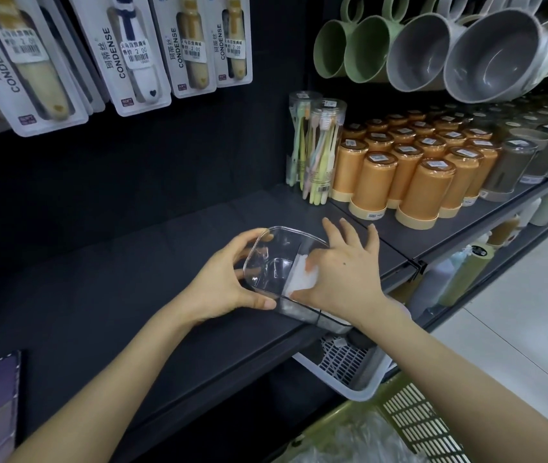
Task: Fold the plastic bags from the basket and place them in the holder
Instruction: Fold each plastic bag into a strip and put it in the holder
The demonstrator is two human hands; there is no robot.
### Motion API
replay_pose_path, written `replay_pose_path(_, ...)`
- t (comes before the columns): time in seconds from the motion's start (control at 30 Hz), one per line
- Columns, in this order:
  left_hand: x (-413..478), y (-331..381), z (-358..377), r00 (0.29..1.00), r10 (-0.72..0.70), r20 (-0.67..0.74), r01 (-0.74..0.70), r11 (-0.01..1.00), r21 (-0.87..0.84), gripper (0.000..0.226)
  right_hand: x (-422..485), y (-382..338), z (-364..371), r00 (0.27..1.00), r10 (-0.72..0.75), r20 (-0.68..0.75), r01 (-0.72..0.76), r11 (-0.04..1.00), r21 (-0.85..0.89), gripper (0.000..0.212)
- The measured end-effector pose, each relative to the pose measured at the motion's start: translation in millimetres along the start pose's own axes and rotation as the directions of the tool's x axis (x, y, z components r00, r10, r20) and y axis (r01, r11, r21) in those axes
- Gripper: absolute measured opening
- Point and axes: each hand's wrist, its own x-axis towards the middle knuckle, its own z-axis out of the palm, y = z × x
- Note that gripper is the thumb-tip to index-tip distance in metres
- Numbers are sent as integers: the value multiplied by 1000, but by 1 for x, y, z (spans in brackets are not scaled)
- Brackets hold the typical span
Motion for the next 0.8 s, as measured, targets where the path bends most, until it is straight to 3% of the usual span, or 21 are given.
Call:
replay_pose_path(0.13,-3,-3,0,1000,-28,-8,28,1000,-8,98,1,-6,-4,994,5,105,-1,999,-39,64)
replay_pose_path(0.33,-3,-4,-4,998,-63,-11,63,998,-13,98,4,12,-17,959,-94,266,49,984,173,61)
replay_pose_path(0.47,0,-3,-6,996,-89,-19,89,996,-15,97,2,21,-20,975,-116,189,53,950,309,48)
replay_pose_path(0.57,0,-2,-7,994,-109,-20,108,994,-12,96,0,18,-16,995,-62,75,36,952,302,46)
replay_pose_path(0.7,1,0,-7,991,-136,-12,136,991,-7,97,3,14,-12,972,-32,233,-39,955,295,43)
replay_pose_path(0.8,6,1,-6,987,-160,-15,160,987,-17,96,1,20,-14,975,13,222,-110,896,430,41)
